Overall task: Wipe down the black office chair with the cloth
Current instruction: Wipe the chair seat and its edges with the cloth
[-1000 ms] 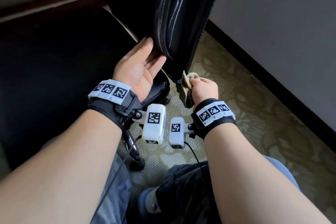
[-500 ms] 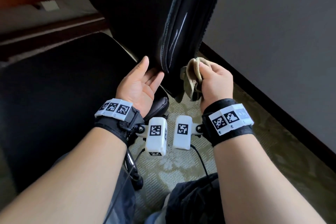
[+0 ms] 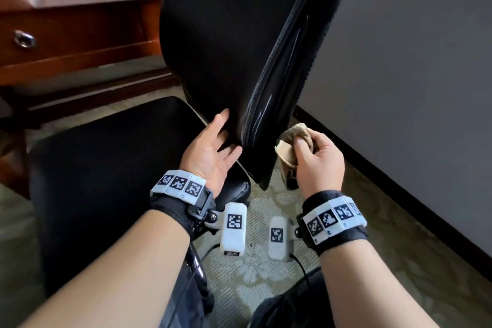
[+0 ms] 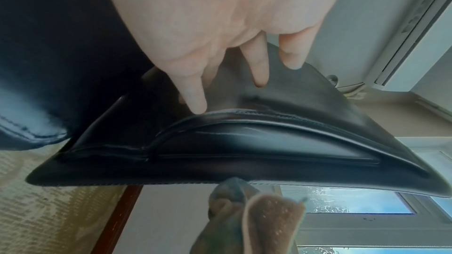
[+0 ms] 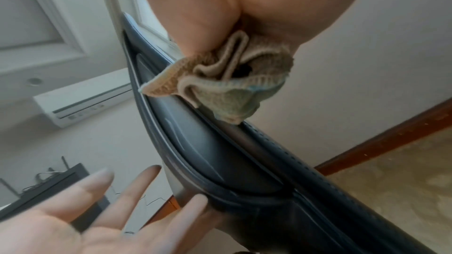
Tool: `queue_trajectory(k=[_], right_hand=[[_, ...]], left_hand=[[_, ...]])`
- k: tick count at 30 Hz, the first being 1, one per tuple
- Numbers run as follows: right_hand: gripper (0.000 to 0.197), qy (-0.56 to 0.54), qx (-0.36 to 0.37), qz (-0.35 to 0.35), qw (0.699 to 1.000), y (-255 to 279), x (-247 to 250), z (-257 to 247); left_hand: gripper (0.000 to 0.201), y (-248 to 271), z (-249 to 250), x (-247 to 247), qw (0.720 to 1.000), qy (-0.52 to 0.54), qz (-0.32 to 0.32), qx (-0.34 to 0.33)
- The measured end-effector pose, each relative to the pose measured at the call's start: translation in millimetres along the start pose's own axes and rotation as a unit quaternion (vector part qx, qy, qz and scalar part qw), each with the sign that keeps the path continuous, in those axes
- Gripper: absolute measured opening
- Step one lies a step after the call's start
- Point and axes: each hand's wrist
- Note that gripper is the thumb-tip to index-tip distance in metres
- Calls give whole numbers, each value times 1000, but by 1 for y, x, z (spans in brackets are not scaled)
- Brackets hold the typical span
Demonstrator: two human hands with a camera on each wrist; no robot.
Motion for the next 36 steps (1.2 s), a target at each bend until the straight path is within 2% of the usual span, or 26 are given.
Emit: queue_trajectory(k=[7, 9, 12, 14, 16, 18, 21, 24, 25, 29, 31, 33, 34, 36], right_hand=[[16, -13, 52, 27, 998, -28, 18, -59], [9, 12, 52, 3, 999, -23, 13, -64], [11, 85, 49, -46, 994, -13, 16, -63], [8, 64, 61, -20, 996, -20, 28, -80], [10, 5, 78, 40, 996, -35, 38, -106], [14, -10, 89, 60, 994, -48, 39, -121], [14, 81, 82, 11, 993, -51, 30, -106], [18, 177, 80, -60, 979, -46, 32, -85], [17, 163, 82, -54, 982, -46, 35, -87], [14, 24, 99, 32, 994, -49, 38, -110], [14, 52, 95, 4, 994, -48, 34, -110], [15, 142, 103, -42, 984, -49, 37, -107], [15, 165, 115, -44, 979, -49, 40, -109], [14, 137, 172, 8, 975, -48, 49, -125]], left_hand=[[54, 24, 49, -28, 997, -75, -13, -31], [58, 27, 57, -35, 995, -90, -18, -37], [59, 35, 65, -41, 993, -101, -28, -44], [57, 40, 70, -45, 992, -114, -30, -54], [54, 44, 75, -48, 990, -124, -21, -70], [51, 46, 77, -51, 989, -124, -13, -78], [60, 47, 76, -54, 988, -135, -18, -78], [83, 51, 77, -57, 986, -150, -29, -71], [83, 52, 79, -58, 985, -153, -27, -72], [62, 48, 88, -63, 985, -153, -15, -73], [62, 48, 93, -65, 984, -161, -17, -70], [69, 47, 97, -68, 983, -168, -36, -70], [72, 47, 98, -69, 982, -171, -41, -70], [73, 47, 100, -72, 980, -180, -44, -72]])
Point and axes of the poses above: each hand's wrist, its own y-axis away from the middle knuckle, its own x-axis out of the back of the hand, z = x × y, and after that the axes turned 9 degrees about z, right-handed
